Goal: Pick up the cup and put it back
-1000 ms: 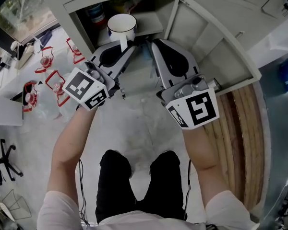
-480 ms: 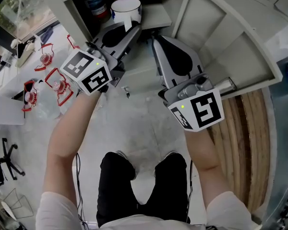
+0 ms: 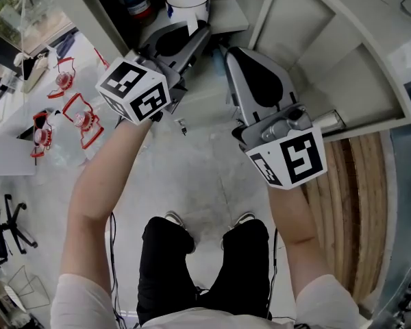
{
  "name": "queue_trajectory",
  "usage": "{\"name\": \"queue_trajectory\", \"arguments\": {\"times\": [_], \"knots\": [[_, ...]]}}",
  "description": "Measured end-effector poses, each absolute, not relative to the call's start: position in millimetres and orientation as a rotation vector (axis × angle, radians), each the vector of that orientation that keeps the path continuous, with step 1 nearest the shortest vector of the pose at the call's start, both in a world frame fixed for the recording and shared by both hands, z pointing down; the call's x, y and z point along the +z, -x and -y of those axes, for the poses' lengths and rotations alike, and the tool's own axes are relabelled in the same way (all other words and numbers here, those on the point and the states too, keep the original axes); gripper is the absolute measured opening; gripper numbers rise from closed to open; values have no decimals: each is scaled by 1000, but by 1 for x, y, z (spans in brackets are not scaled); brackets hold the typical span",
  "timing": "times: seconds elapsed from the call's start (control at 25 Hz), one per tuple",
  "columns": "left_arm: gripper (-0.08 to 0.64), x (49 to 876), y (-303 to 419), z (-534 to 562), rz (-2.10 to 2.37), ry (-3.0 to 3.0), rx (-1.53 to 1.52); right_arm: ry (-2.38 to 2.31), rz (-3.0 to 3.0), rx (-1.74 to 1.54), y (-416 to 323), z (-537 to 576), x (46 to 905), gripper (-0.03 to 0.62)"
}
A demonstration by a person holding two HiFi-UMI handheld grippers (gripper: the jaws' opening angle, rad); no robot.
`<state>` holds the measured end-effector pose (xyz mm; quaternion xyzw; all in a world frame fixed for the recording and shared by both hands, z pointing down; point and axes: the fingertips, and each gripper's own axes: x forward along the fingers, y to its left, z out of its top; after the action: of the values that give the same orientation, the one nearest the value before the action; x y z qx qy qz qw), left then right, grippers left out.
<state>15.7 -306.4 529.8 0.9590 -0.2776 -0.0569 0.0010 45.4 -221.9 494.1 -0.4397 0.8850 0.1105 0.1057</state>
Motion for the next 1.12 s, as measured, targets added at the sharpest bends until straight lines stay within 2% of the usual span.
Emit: {"name": "queue_trajectory", "arguments": {"times": [0.48,0.84,1.12], "knots": [[64,535,-1,343,999,-2846,-315,1304,-2573,286,-53,230,514,17],[67,539,0,340,1039,-2867,-259,1307,-2570,255,-54,231,512,17],[144,543,1,333,1081,-2882,-172,1320,-2582,198,-51,229,517,17]]}}
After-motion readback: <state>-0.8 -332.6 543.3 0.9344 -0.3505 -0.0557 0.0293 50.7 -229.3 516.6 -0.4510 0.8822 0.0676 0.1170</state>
